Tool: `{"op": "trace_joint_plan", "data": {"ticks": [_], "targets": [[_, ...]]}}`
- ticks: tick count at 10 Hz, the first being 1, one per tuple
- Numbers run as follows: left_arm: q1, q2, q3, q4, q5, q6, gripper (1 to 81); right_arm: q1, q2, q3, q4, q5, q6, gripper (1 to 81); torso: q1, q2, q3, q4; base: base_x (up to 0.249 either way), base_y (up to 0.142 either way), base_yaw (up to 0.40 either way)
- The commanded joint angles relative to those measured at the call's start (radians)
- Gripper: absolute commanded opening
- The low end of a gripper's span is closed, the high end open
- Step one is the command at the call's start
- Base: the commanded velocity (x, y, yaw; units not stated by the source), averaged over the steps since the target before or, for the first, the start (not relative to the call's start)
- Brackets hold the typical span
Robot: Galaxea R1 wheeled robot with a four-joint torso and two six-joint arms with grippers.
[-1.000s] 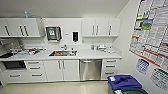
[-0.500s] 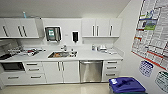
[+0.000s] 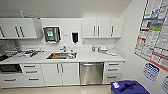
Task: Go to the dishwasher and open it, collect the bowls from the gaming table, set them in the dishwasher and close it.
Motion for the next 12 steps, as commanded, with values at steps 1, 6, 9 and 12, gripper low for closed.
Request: {"op": "trace_joint_plan", "data": {"ticks": [1, 6, 9, 12], "targets": [[-0.055, -0.014, 0.010, 0.001, 0.046, 0.002, 81.1, 0.056, -0.025, 0.011, -0.010, -0.043, -0.002, 81.1, 0.000, 0.000, 0.000, 0.000, 0.159, 0.000, 0.000], [-0.055, -0.012, 0.010, 0.001, 0.046, 0.002, 81.1, 0.055, -0.026, 0.011, -0.011, -0.043, -0.002, 81.1, 0.000, 0.000, 0.000, 0.000, 0.158, 0.000, 0.000], [-0.055, -0.008, 0.011, 0.001, 0.046, 0.002, 81.1, 0.056, -0.031, 0.012, -0.013, -0.043, -0.002, 81.1, 0.000, 0.000, 0.000, 0.000, 0.148, 0.000, 0.000], [-0.055, -0.008, 0.010, 0.002, 0.046, 0.002, 81.1, 0.056, -0.031, 0.011, -0.013, -0.045, -0.003, 81.1, 0.000, 0.000, 0.000, 0.000, 0.134, 0.000, 0.000]]}}
